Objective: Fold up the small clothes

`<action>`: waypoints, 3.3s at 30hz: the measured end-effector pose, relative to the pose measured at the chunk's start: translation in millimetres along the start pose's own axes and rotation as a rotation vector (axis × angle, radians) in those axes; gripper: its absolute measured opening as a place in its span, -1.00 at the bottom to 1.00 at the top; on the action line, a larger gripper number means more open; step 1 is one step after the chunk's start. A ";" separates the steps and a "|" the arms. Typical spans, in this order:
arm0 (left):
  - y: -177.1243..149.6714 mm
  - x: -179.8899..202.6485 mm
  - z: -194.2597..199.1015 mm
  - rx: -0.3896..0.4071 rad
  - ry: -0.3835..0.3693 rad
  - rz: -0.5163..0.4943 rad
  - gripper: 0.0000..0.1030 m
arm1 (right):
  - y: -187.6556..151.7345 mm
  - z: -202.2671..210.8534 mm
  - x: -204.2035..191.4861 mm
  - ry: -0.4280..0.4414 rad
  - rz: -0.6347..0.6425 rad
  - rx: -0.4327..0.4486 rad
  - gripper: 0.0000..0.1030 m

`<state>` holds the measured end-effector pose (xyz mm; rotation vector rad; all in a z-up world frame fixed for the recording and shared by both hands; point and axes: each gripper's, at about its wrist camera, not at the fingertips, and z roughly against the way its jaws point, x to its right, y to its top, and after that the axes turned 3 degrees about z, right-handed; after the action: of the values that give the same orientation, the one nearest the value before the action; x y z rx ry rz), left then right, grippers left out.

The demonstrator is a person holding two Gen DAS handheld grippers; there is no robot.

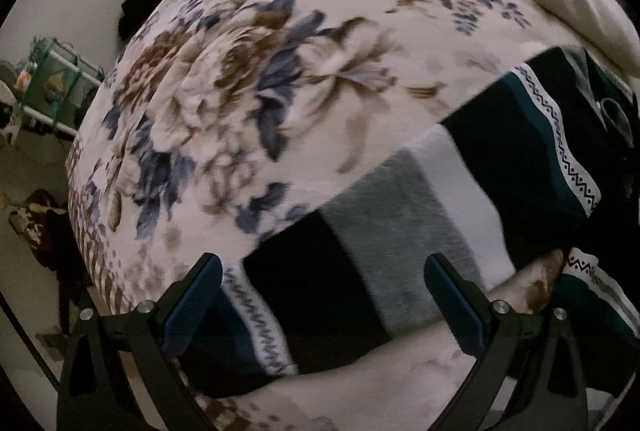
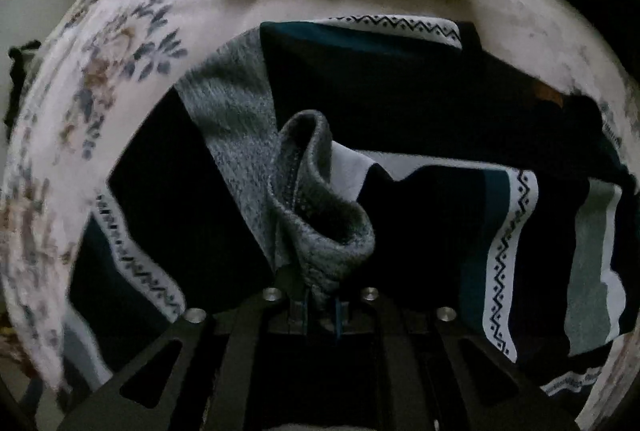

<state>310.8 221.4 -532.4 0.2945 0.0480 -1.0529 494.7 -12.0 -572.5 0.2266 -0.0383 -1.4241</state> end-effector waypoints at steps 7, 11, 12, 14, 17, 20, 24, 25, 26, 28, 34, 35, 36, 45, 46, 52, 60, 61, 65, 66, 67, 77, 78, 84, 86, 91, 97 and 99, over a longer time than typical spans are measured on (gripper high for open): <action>-24.1 -105.3 9.9 -0.106 -0.078 0.150 1.00 | -46.2 71.9 66.7 0.174 -0.129 0.027 0.43; -51.8 -164.5 -15.9 -0.219 -0.165 0.275 1.00 | -85.1 87.2 91.1 0.106 -0.189 0.001 0.43; -56.8 -172.7 -26.5 -0.251 -0.189 0.297 1.00 | -95.8 88.4 98.9 0.106 -0.212 -0.012 0.43; -65.0 -183.3 -51.8 -0.310 -0.246 0.346 1.00 | -113.3 78.8 110.0 0.094 -0.246 -0.046 0.44; -65.9 -182.6 -87.4 -0.365 -0.358 0.416 0.96 | -132.9 59.5 114.5 0.071 -0.276 -0.088 0.43; -50.7 -164.2 -96.3 -0.314 -0.449 0.428 0.90 | -146.8 45.9 114.9 0.079 -0.305 -0.121 0.43; -25.6 -137.9 -87.1 -0.249 -0.408 0.333 -0.84 | -155.4 33.1 109.7 0.004 -0.286 -0.143 0.43; -17.7 -139.4 -82.1 -0.227 -0.425 0.345 -0.84 | -156.4 32.2 109.4 -0.022 -0.281 -0.146 0.43; -8.5 -144.4 -75.1 -0.191 -0.420 0.353 -0.84 | -156.8 32.1 108.6 -0.061 -0.273 -0.147 0.44; 13.8 -162.7 -62.3 -0.119 -0.422 0.384 -0.84 | -154.2 34.5 104.9 -0.197 -0.235 -0.148 0.43; 90.7 -218.5 -62.3 0.006 -0.478 0.480 -0.76 | -135.0 48.7 99.8 -0.317 -0.232 -0.067 0.48; 100.1 -216.5 -65.3 0.007 -0.492 0.477 -0.75 | -130.0 48.9 97.3 -0.298 -0.238 -0.055 0.59; 107.5 -216.1 -71.0 -0.002 -0.504 0.476 -0.74 | -124.8 47.5 93.4 -0.282 -0.239 -0.049 0.62; 49.5 -266.1 -104.2 -0.106 -0.683 0.851 -0.06 | -101.4 31.8 64.7 -0.195 -0.262 -0.054 0.62; 39.0 -273.4 -103.8 -0.099 -0.699 0.895 -0.04 | -100.8 32.1 66.3 -0.193 -0.267 -0.054 0.62; 12.1 -248.8 -93.7 -0.135 -0.762 0.930 0.04 | -93.7 28.2 89.7 -0.217 -0.300 -0.067 0.62; 31.4 -190.5 -119.1 -0.230 -0.768 0.968 0.04 | -80.7 25.5 111.7 -0.289 -0.319 -0.063 0.62; 27.0 -189.3 -111.2 -0.231 -0.802 0.971 0.04 | -79.6 25.6 113.2 -0.283 -0.320 -0.063 0.62; -6.9 -184.4 -72.6 -0.216 -0.791 0.900 0.04 | -82.3 24.7 114.7 -0.260 -0.318 -0.070 0.62; -11.7 -182.9 -70.8 -0.220 -0.772 0.893 0.04 | -84.3 23.0 115.4 -0.253 -0.320 -0.077 0.62; -14.0 -181.5 -73.8 -0.218 -0.782 0.896 0.04 | -85.8 21.8 116.3 -0.241 -0.323 -0.083 0.62; 43.1 -178.6 -140.9 -0.124 -0.777 1.026 0.05 | -90.9 24.3 127.0 -0.246 -0.332 -0.085 0.62; 45.9 -180.7 -140.8 -0.114 -0.776 1.039 0.05 | -90.6 25.2 128.4 -0.251 -0.329 -0.085 0.62; 60.0 -178.3 -112.6 -0.009 -0.607 0.930 -0.02 | -84.5 27.6 142.9 -0.261 -0.353 -0.061 0.62; 67.7 -175.0 -102.8 0.034 -0.541 0.873 -0.63 | -81.9 28.1 142.0 -0.250 -0.360 -0.052 0.62; 89.7 -155.4 -67.0 0.135 -0.386 0.667 -0.86 | -76.8 27.6 135.5 -0.291 -0.312 -0.050 0.62; 114.8 -80.5 4.6 0.277 -0.316 0.320 -0.88 | -62.9 32.1 149.4 -0.278 -0.316 -0.041 0.62; 117.3 -51.0 23.2 0.294 -0.323 0.233 -0.88 | -58.6 34.3 158.7 -0.258 -0.323 -0.035 0.62</action>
<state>384.1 312.5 -475.6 0.3819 -0.4252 -0.8628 455.7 -180.0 -566.7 0.0178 -0.1961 -1.7684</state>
